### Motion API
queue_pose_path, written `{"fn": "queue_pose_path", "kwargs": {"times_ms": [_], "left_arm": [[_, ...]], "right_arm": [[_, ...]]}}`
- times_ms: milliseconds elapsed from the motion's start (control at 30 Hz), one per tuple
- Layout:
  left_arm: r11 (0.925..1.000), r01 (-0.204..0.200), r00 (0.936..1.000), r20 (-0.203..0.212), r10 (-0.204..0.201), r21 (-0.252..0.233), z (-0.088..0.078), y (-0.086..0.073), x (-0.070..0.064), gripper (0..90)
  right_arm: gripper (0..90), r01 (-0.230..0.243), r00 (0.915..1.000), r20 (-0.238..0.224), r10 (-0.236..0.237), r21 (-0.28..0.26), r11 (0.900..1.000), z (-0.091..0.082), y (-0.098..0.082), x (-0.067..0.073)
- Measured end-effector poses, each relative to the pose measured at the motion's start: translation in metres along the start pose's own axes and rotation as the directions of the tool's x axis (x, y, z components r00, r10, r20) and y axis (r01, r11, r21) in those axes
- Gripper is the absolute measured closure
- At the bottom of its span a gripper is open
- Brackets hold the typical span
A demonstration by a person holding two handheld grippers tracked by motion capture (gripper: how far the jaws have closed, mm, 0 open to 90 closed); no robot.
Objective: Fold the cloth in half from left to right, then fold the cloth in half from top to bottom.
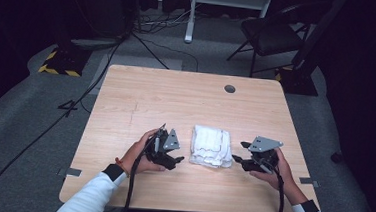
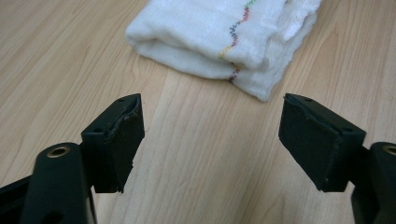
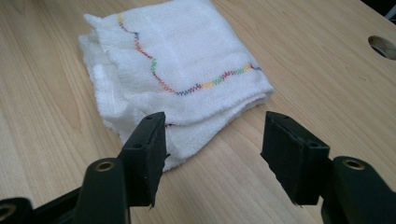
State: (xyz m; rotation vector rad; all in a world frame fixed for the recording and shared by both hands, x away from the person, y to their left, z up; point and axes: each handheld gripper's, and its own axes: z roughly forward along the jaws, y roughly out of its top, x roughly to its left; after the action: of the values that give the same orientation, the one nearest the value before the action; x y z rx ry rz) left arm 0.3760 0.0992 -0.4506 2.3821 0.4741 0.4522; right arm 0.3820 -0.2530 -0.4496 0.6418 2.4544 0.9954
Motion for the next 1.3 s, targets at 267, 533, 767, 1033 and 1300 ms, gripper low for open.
{"fn": "queue_pose_path", "kwargs": {"times_ms": [267,533,767,1033,1300], "left_arm": [[0.9998,0.017,0.9994,-0.031,-0.016,0.006,-0.01,-0.013,0.003,20.3],[0.9992,0.035,0.9973,-0.066,-0.034,0.017,-0.021,-0.027,0.006,19.5],[0.9985,0.046,0.9925,-0.115,-0.043,0.027,-0.034,-0.045,0.01,19.6],[0.9952,0.067,0.9824,-0.179,-0.054,0.071,-0.045,-0.067,0.011,19.6],[0.9923,0.1,0.9713,-0.223,-0.081,0.073,-0.055,-0.086,0.01,19.6]], "right_arm": [[37.0,-0.019,0.9994,0.03,0.019,-0.001,1.0,-0.01,-0.008,-0.004],[35.1,-0.035,0.9978,0.055,0.035,-0.001,0.999,-0.02,-0.018,-0.009],[33.8,-0.042,0.9932,0.109,0.039,0.024,0.999,-0.029,-0.029,-0.014],[32.3,-0.063,0.9881,0.144,0.055,0.049,0.997,-0.036,-0.042,-0.018],[30.9,-0.088,0.9807,0.182,0.073,0.074,0.993,-0.044,-0.059,-0.022]]}}
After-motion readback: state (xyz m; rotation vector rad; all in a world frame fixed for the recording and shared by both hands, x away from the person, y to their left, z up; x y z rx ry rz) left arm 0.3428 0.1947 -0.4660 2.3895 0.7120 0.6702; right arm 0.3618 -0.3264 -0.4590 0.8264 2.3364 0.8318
